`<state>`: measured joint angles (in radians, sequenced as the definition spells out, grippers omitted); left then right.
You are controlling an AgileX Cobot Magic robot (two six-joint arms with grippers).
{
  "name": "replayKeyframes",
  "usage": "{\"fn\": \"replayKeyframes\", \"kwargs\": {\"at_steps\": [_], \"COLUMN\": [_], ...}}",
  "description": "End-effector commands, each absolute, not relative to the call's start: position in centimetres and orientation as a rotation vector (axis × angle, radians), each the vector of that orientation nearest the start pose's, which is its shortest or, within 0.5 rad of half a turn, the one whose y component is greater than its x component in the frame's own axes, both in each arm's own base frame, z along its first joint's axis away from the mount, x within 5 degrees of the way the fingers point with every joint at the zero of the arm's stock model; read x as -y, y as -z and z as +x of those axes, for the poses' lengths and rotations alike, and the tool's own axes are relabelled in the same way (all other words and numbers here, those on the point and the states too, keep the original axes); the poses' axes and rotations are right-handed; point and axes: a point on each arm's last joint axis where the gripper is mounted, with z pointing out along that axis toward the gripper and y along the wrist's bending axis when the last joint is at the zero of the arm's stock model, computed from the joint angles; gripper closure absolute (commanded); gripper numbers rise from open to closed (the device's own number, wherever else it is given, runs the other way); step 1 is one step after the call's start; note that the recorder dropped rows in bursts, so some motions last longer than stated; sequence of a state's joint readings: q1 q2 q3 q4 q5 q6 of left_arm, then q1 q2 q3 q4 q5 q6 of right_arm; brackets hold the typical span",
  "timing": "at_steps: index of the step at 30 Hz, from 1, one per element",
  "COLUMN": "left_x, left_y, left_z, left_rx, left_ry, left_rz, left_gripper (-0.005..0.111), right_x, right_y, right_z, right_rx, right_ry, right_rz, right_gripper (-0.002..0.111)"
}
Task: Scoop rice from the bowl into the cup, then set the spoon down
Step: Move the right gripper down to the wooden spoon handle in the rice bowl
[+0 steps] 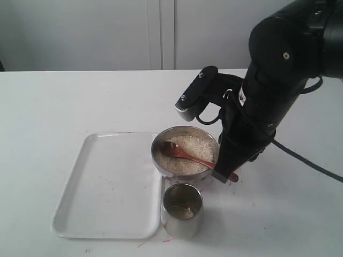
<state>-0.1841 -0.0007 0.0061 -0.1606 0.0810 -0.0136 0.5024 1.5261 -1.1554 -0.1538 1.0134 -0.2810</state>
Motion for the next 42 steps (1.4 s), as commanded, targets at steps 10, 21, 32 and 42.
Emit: {"fn": "replayKeyframes", "kwargs": {"at_steps": [10,21,32,42], "left_x": [1.2,1.2,1.2,1.2], "left_y": [-20.6,-20.6,-20.6,-20.6], "left_z": [5.5,5.5,5.5,5.5], "left_rx": [-1.567,-1.567,-1.567,-1.567], "left_ry": [0.307,0.307,0.307,0.307], "left_rz": [0.009,0.009,0.009,0.009], "left_gripper": [0.092,0.092,0.092,0.092], "right_x": [-13.5,-14.1,-14.9,-14.6], "right_y": [-26.0,-24.6,-21.1,-20.2], "right_z": [26.3,26.8,28.3,28.9], "right_rx": [-2.602,-2.616,-2.676,-2.678], "right_ry": [0.122,0.06,0.086,0.167], "right_rz": [-1.183,-1.103,-1.14,-1.124], "right_gripper": [0.065,0.046,0.046,0.052]}}
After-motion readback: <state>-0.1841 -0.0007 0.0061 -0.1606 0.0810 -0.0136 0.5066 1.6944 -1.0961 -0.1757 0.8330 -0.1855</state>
